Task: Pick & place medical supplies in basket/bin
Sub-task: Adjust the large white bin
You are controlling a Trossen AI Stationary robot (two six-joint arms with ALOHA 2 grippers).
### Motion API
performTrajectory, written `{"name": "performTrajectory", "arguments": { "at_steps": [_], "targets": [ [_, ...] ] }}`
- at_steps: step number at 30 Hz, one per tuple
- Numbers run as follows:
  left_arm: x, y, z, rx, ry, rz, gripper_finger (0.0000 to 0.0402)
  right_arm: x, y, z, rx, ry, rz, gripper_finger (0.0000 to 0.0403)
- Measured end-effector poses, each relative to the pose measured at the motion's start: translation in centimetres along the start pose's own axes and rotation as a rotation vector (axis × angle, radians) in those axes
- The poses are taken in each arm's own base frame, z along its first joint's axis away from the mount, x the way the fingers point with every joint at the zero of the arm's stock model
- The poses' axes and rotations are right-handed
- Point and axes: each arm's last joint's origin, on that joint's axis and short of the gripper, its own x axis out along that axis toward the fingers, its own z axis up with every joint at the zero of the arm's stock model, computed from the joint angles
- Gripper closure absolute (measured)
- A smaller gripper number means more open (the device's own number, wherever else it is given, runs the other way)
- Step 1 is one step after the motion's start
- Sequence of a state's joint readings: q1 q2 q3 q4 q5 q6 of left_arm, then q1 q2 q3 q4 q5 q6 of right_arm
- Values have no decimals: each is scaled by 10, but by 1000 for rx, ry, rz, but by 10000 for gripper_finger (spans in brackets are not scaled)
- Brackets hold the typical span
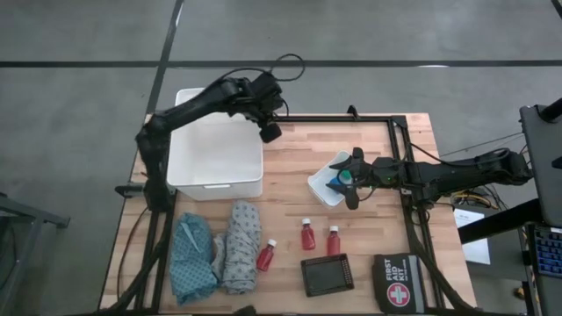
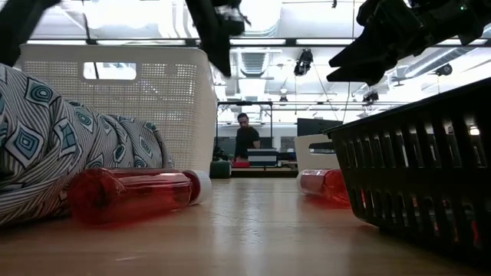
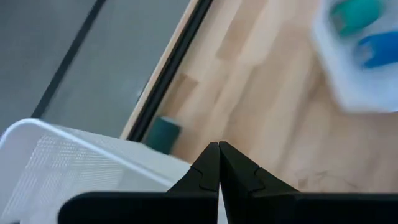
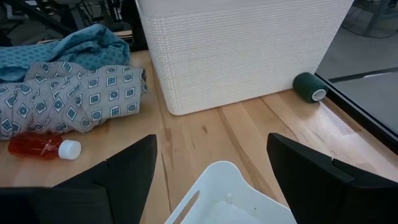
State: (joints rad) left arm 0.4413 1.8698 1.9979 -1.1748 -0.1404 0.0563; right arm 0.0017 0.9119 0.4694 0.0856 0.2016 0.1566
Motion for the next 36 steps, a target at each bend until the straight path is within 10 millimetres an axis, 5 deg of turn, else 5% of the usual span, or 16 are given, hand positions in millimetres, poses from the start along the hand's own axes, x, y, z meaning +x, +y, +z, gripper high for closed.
{"name": "performTrajectory", "arguments": {
  "at_steps": [8, 18, 26, 36],
  "targets": [
    [-69, -35, -42, -111, -168, 18, 396, 0, 0, 0, 0, 0, 0, 95],
    [-81, -109, -143, -171, -471, 45, 396, 0, 0, 0, 0, 0, 0, 99],
    [-87, -78, -183, -506, -461, 131, 396, 0, 0, 0, 0, 0, 0, 105],
    [-73, -5, -205, -765, -122, 374, 396, 0, 0, 0, 0, 0, 0, 94]
  ]
}}
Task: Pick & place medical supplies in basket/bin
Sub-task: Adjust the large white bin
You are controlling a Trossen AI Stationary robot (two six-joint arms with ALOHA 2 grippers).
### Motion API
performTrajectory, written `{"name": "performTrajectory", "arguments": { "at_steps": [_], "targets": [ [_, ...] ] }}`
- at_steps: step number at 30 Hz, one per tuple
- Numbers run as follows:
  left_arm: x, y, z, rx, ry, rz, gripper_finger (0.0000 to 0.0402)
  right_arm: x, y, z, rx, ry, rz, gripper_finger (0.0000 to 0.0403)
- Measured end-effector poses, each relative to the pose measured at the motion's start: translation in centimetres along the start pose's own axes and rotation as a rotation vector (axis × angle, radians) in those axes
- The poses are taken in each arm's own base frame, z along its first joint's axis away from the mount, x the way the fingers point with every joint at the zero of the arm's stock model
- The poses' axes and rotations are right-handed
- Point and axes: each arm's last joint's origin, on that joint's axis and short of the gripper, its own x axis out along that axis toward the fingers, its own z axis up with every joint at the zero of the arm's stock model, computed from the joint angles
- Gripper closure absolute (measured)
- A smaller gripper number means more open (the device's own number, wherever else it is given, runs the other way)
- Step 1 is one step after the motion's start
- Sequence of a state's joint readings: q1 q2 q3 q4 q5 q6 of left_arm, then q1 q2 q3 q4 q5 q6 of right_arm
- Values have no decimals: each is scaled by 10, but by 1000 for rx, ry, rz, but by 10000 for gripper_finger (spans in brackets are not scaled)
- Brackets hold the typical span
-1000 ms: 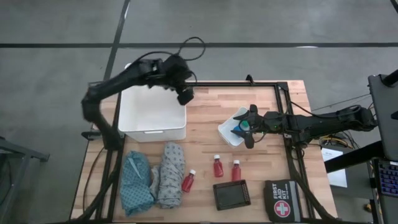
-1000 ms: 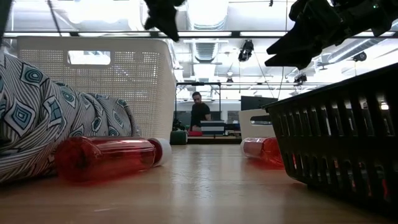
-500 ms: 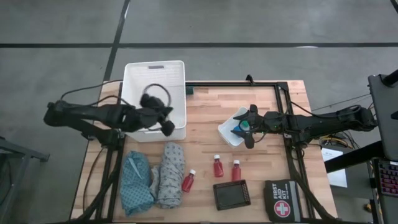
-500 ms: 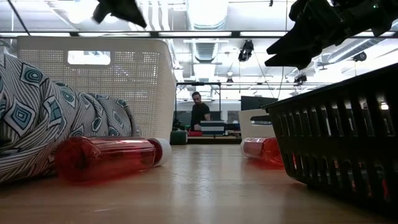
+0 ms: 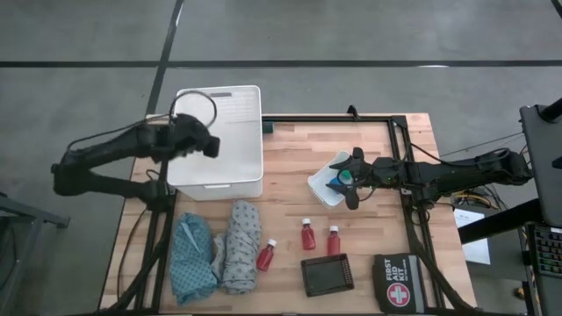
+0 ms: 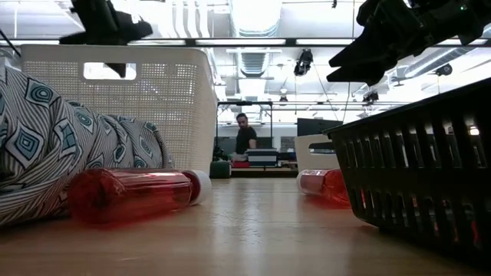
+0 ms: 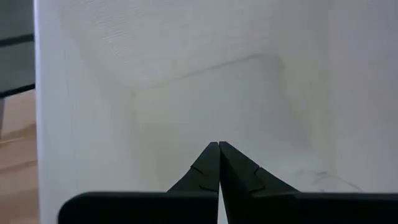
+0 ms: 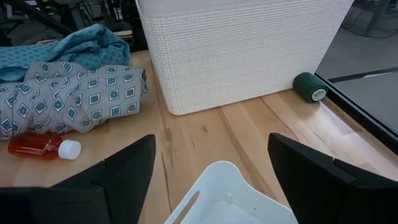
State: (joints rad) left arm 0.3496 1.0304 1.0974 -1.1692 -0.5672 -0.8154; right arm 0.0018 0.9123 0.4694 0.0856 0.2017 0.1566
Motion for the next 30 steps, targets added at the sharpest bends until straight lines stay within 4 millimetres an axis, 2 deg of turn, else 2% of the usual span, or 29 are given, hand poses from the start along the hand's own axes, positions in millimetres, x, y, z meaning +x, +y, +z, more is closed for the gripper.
{"name": "performTrajectory", "arguments": {
  "at_steps": [6, 12, 15, 20, 25, 30],
  "targets": [
    [28, 7, 18, 39, 52, -171, 396, 0, 0, 0, 0, 0, 0, 94],
    [45, 9, 9, 34, 90, -149, 396, 0, 0, 0, 0, 0, 0, 102],
    [41, 10, 13, 32, 67, -122, 396, 0, 0, 0, 0, 0, 0, 105],
    [22, 14, 28, 11, -20, -73, 396, 0, 0, 0, 0, 0, 0, 103],
    [9, 26, 32, 21, -67, 120, 396, 0, 0, 0, 0, 0, 0, 95],
    [3, 38, 27, -115, -77, 292, 396, 0, 0, 0, 0, 0, 0, 92]
  ]
}}
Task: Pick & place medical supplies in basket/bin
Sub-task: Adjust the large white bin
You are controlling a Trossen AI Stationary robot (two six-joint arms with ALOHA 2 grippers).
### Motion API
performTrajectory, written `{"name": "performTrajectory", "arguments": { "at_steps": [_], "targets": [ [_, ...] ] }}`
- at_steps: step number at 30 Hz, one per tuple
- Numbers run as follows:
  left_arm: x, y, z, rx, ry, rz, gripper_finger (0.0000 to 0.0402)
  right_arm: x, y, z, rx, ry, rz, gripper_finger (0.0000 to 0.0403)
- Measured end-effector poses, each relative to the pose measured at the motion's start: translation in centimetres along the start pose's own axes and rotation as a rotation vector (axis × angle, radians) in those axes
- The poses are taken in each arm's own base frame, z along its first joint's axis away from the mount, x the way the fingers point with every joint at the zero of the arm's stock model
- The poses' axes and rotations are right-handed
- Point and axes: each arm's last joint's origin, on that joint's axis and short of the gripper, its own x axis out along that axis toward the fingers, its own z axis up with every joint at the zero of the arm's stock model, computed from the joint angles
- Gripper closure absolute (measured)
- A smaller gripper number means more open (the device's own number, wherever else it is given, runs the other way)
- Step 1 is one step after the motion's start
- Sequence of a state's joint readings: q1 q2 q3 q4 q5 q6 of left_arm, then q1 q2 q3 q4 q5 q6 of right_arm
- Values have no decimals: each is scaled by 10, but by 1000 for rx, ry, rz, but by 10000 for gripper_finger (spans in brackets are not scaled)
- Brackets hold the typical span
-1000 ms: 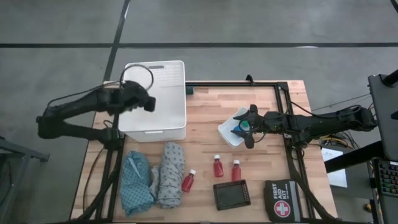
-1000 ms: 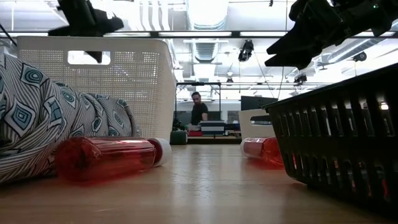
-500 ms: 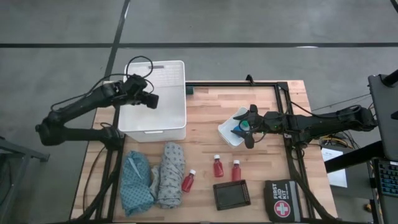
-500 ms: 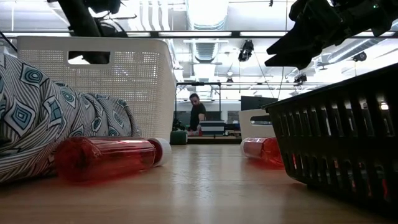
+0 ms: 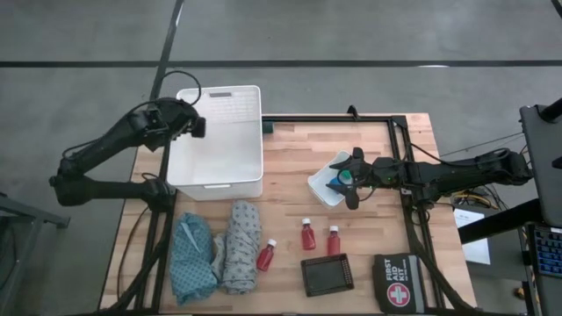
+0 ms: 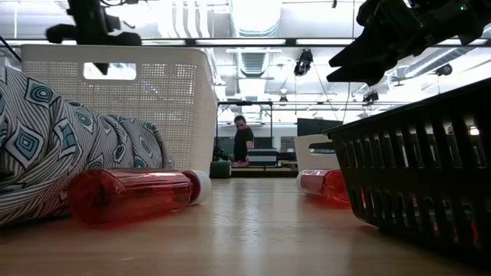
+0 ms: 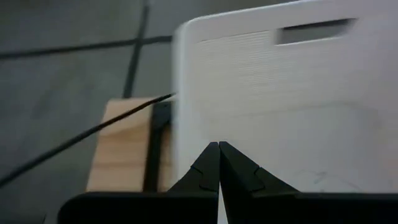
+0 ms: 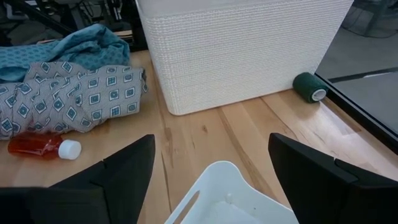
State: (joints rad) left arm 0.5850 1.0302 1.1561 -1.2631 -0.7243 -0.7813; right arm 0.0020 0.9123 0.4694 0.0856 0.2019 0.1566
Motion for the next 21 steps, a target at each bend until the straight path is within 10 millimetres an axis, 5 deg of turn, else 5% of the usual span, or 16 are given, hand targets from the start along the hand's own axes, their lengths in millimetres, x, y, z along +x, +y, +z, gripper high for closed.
{"name": "performTrajectory", "arguments": {
  "at_steps": [21],
  "targets": [
    [32, 17, -25, -90, 128, 232, 396, 0, 0, 0, 0, 0, 0, 93]
  ]
}}
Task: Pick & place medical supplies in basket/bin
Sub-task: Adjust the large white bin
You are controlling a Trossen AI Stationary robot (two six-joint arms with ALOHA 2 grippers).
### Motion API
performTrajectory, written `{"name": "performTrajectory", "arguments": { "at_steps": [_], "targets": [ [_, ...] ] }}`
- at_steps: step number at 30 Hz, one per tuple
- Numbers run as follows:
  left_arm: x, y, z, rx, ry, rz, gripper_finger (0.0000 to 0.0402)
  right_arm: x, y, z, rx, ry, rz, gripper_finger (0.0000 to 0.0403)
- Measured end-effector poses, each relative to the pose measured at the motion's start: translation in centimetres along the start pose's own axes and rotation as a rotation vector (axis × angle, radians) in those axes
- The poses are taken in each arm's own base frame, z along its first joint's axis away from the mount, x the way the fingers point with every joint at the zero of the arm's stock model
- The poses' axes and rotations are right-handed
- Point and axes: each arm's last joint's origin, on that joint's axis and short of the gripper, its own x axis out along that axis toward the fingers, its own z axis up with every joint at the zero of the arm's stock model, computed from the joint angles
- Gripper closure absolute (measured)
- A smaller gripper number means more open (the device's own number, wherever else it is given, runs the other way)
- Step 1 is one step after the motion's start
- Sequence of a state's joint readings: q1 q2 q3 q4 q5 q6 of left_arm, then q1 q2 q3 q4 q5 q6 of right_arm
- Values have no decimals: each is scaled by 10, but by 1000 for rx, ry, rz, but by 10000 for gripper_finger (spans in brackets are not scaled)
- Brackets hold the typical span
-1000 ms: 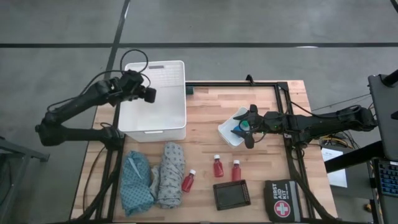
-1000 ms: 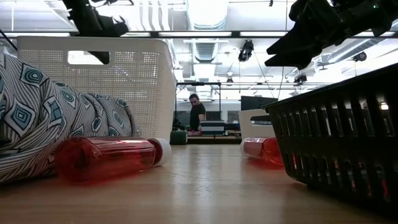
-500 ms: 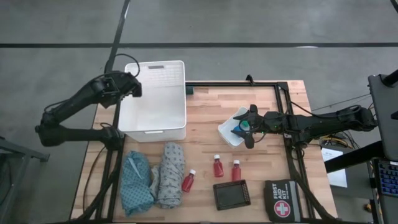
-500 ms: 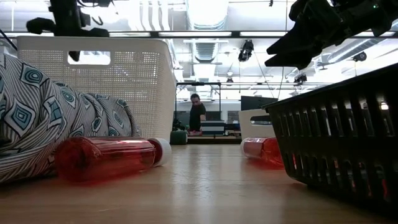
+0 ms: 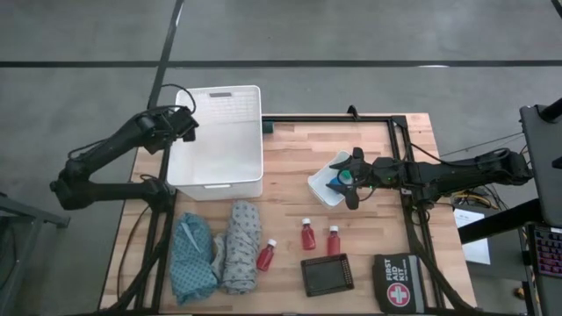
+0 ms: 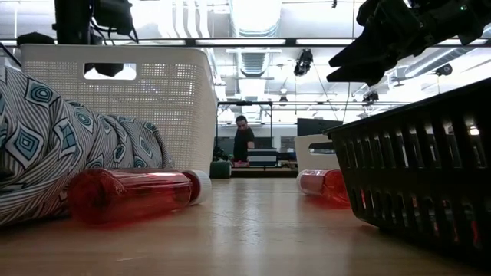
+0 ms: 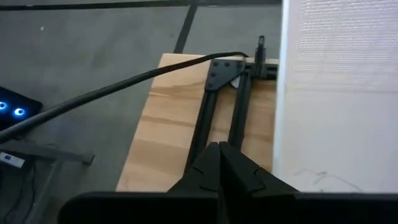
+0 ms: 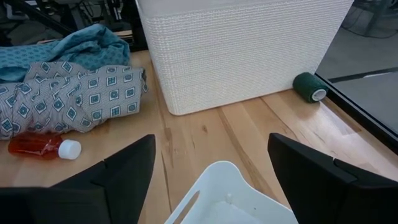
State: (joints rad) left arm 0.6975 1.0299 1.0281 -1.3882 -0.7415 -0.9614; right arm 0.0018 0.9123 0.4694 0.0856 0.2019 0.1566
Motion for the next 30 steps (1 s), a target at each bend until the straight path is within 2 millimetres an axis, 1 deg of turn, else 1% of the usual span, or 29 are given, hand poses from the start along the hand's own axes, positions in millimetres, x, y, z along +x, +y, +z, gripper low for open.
{"name": "performTrajectory", "arguments": {
  "at_steps": [6, 17, 22, 26, 30],
  "targets": [
    [4, -9, 2, 43, -37, -62, 397, 0, 0, 0, 0, 0, 0, 95],
    [4, -26, 8, 115, -31, -279, 396, 0, 0, 0, 0, 0, 0, 106],
    [10, -37, 5, 147, -48, -371, 396, 0, 0, 0, 0, 0, 0, 100],
    [16, -44, 3, 130, -78, -417, 397, 0, 0, 0, 0, 0, 0, 94],
    [16, -48, 4, 142, -91, -468, 397, 0, 0, 0, 0, 0, 0, 92]
  ]
}}
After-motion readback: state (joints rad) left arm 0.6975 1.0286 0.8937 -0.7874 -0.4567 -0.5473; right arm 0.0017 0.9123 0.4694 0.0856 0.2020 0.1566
